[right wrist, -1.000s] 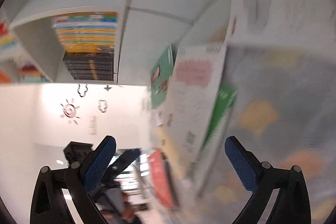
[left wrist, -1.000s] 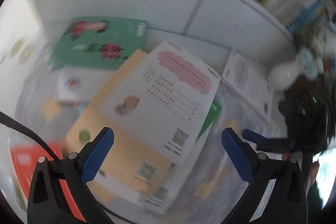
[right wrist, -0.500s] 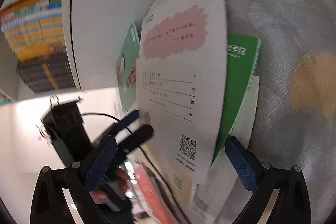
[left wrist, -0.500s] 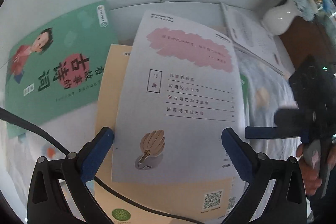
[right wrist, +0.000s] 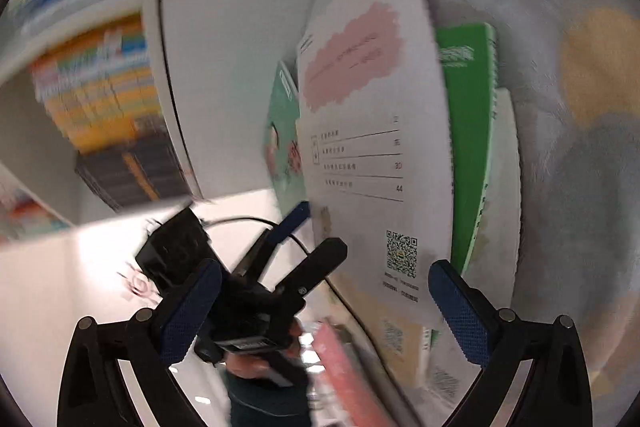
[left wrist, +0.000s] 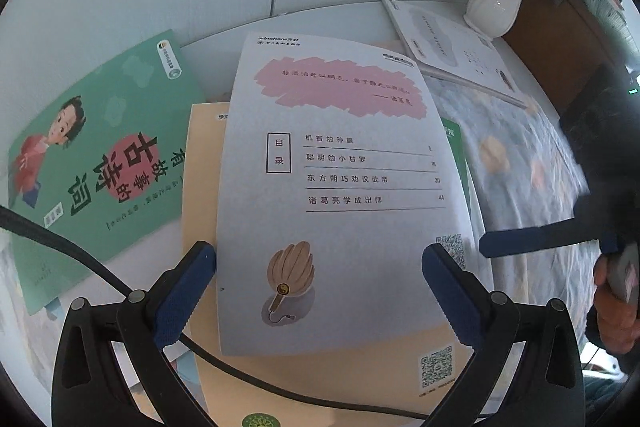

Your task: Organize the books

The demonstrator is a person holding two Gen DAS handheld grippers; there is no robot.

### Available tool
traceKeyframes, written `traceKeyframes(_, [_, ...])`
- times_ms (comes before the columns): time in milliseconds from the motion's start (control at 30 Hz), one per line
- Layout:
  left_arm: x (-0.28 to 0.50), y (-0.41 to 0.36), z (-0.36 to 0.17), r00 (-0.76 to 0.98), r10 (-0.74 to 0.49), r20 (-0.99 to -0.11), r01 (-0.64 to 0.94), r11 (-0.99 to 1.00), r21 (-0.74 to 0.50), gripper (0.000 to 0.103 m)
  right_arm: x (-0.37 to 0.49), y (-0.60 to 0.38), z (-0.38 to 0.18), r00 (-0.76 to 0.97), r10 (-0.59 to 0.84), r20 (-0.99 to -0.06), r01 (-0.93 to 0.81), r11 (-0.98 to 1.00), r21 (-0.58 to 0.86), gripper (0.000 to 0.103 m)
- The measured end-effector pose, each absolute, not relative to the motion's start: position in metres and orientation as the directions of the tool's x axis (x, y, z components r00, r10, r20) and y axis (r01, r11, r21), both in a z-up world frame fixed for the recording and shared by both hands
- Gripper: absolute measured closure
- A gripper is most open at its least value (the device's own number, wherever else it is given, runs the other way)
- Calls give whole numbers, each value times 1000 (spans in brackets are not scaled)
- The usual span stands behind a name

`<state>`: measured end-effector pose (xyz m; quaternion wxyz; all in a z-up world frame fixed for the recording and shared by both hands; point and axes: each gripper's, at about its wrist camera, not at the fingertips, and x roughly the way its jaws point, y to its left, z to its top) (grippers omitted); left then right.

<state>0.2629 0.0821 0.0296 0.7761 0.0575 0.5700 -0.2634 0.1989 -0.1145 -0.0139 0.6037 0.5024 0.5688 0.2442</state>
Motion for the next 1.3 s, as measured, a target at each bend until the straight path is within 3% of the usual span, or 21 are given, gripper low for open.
traceKeyframes(133, [265, 86, 29, 222, -362, -905, 451, 862, -234, 1, 199, -91, 4, 222, 707, -671, 118, 664, 739, 0])
traceKeyframes(167, [266, 87, 29, 222, -366, -904, 444, 863, -240, 1, 197, -90, 3, 238, 687, -687, 123, 680, 722, 0])
traceKeyframes(433, [265, 89, 31, 228, -378, -897, 421, 869, -259, 1, 185, -105, -25, 210, 852, -479, 258, 424, 868, 0])
traceKeyframes(667, [265, 92, 31, 216, -382, -899, 404, 873, -273, 1, 174, -113, -23, 303, 854, -423, 308, 332, 891, 0])
traceKeyframes(867, [270, 111, 31, 229, -432, -872, 343, 874, -344, 1, 170, -127, -30, 388, 888, -246, 324, 119, 938, 0])
traceKeyframes(967, [267, 116, 30, 231, -464, -855, 346, 861, -374, 1, 165, -135, -58, 468, 881, 63, 288, -220, 932, 0])
traceKeyframes(1000, [265, 116, 30, 233, -461, -856, 352, 861, -368, 1, 165, -138, -67, 492, 865, 101, 291, -273, 917, 0])
traceKeyframes(1133, [261, 107, 29, 240, -415, -877, 383, 871, -308, 1, 171, -138, -70, 481, 876, 44, 299, -211, 931, 0])
traceKeyframes(1300, [253, 96, 28, 282, -352, -892, 411, 885, -219, 1, 192, -83, -13, 234, 930, -284, 112, 264, 958, 0])
